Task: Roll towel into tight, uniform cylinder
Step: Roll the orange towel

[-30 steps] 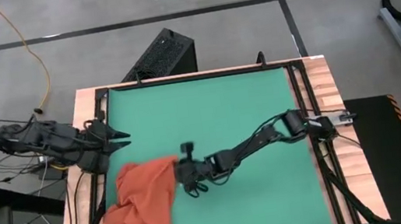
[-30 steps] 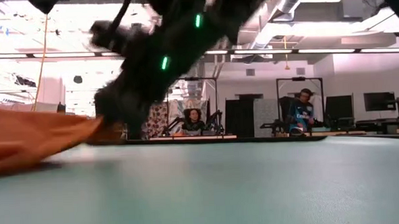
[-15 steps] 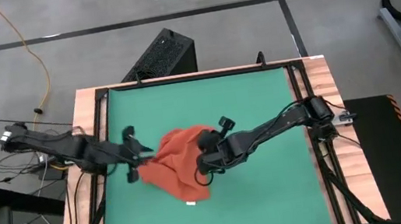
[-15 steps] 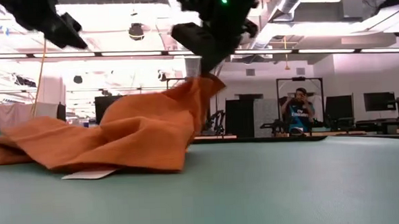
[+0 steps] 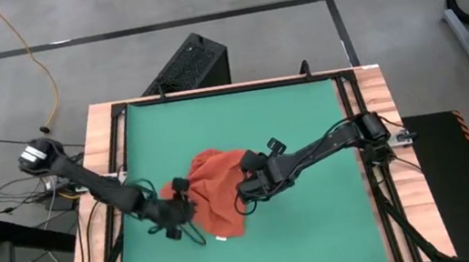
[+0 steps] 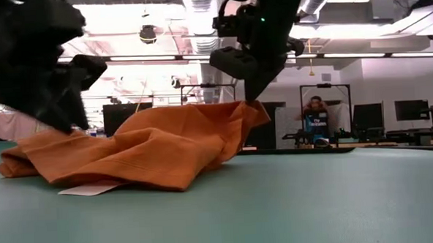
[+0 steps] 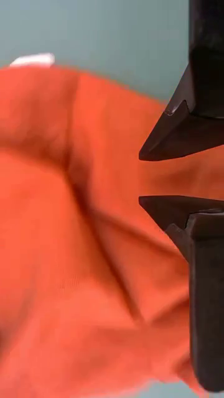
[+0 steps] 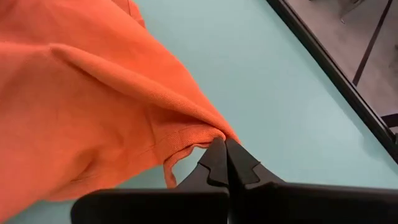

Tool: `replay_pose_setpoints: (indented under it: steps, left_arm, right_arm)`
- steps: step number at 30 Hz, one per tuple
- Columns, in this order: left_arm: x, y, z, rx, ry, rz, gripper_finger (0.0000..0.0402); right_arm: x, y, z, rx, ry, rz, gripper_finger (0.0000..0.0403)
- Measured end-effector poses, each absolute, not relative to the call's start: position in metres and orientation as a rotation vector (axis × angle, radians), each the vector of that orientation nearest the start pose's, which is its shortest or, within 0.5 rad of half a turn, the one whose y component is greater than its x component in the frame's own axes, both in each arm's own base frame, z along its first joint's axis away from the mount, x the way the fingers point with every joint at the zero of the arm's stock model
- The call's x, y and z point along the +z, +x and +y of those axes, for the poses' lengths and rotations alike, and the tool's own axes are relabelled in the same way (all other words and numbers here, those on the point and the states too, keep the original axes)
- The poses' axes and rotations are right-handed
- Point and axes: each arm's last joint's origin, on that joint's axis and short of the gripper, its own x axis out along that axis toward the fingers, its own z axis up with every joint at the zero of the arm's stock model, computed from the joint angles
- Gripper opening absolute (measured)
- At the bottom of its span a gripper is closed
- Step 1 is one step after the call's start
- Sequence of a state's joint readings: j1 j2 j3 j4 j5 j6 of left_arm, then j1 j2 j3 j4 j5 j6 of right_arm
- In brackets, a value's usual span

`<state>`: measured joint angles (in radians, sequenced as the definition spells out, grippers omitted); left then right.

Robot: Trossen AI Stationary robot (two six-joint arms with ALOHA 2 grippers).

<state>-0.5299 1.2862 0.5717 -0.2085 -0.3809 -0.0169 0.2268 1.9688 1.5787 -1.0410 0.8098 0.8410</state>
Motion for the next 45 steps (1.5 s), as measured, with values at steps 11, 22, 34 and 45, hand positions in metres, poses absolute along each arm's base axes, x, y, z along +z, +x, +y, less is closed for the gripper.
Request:
replay_pose_setpoints:
  steps: [11,22,34,45]
  left_arm:
    - [0.149,0.195,-0.157,-0.251,0.671,0.843,0.0092]
    - [0.144,0.192,-0.155,-0.214,0.835,0.86,0.0108]
    - [0.13,0.182,-0.145,-0.236,0.872,0.931,0.0139]
    - [0.125,0.187,-0.125,-0.072,0.899,0.95,0.0139]
  right_arm:
    - [0.223,0.379,0.066,-0.912,-0.024,0.936,0.0003]
    - [0.223,0.379,0.069,-0.902,-0.034,0.939,0.0004]
    - [0.222,0.379,0.069,-0.891,-0.024,0.948,0.0004]
    - [0.223,0.38,0.07,-0.889,-0.019,0.942,0.0004]
